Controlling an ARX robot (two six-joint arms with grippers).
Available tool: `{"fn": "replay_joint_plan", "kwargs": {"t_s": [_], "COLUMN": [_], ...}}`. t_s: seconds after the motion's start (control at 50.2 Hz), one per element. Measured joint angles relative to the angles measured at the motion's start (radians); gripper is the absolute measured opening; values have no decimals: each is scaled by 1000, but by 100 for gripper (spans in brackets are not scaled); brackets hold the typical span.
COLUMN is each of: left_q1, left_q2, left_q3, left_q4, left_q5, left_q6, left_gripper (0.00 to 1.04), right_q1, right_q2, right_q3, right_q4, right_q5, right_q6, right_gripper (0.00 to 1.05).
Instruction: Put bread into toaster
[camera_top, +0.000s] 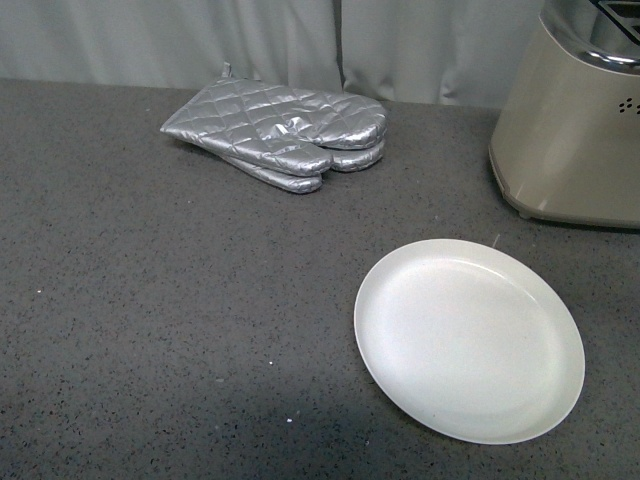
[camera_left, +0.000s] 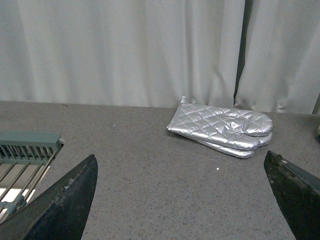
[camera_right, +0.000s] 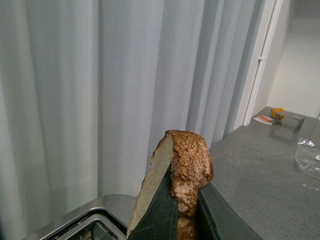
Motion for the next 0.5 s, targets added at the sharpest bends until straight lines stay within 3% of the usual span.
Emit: {"fn": "replay_joint_plan", "kwargs": {"t_s": [0.239,0.498], "left_q1": [0,0], "left_q2": [0,0], "left_q3": [0,0], "left_q4": [0,0], "left_q5": [0,0], "left_q6": [0,0], "left_gripper": [98,98], "right_q1": [6,6], "right_q2": [1,2], "right_q3": [-1,-1], "right_q4": [13,23], "right_q5": [8,12], "right_q6": [-18,-35], "right_gripper": [3,50]}}
